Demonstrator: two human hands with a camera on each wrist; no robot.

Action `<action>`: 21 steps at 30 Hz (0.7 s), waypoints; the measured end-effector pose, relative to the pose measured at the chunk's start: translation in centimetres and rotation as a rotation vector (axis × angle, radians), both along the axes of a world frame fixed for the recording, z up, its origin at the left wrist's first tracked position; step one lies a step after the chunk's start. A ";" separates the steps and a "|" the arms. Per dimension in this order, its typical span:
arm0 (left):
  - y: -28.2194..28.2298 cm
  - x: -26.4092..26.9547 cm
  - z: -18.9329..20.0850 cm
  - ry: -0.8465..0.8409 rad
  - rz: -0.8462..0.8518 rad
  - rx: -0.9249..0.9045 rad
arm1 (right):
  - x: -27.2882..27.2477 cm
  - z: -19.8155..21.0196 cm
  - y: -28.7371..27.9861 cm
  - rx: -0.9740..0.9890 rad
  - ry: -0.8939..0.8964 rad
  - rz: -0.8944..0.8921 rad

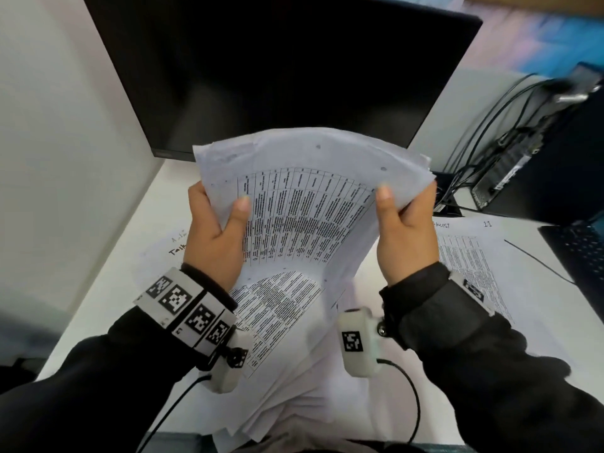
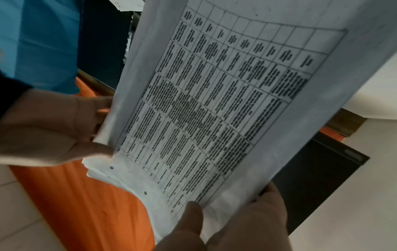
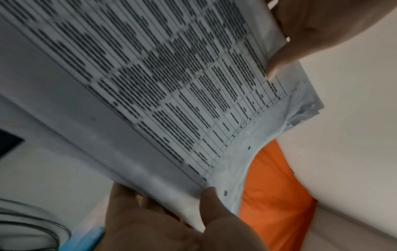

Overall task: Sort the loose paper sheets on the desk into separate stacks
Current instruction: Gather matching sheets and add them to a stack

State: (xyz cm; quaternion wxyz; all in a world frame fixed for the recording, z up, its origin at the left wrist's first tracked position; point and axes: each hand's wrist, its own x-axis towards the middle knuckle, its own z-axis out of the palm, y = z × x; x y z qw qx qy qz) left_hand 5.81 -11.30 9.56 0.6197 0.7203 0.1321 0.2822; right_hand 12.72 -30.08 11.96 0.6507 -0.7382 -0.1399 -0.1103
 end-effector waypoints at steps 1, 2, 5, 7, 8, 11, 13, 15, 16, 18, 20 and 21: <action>0.2 0.2 -0.1 0.008 -0.009 0.002 | 0.2 0.7 0.0 -0.006 -0.040 -0.008; 0.3 0.3 -0.1 0.017 -0.026 0.000 | 0.5 1.4 0.1 -0.014 -0.084 -0.024; 0.6 0.8 -0.4 0.061 -0.081 -0.016 | 0.9 3.3 0.6 -0.057 -0.228 -0.050; 0.7 1.0 -0.9 0.080 -0.078 -0.033 | 1.2 4.0 1.0 -0.089 -0.283 -0.038; 0.8 1.1 -1.2 0.090 -0.068 -0.042 | 1.4 4.2 1.2 -0.118 -0.304 -0.024; 1.1 1.5 -2.4 0.142 -0.029 -0.054 | 2.0 4.0 1.4 -0.261 -0.290 -0.012; 1.3 1.6 -3.0 0.189 -0.004 -0.069 | 2.3 3.3 1.3 -0.323 -0.254 -0.025; 1.4 1.7 -3.1 0.203 -0.001 -0.075 | 2.3 2.8 1.1 -0.305 -0.248 -0.008; 1.6 1.7 -3.2 0.198 -0.003 -0.075 | 2.4 2.4 0.9 -0.263 -0.250 0.006; 1.9 1.7 -2.9 0.181 -0.010 -0.078 | 3.0 1.2 0.4 -0.113 -0.149 0.044; 2.1 1.8 -2.7 0.155 -0.013 -0.093 | 3.0 -0.1 0.1 -0.028 0.037 0.082; 2.0 1.8 -2.4 0.143 -0.017 -0.103 | 2.8 -0.8 0.2 -0.059 0.109 0.085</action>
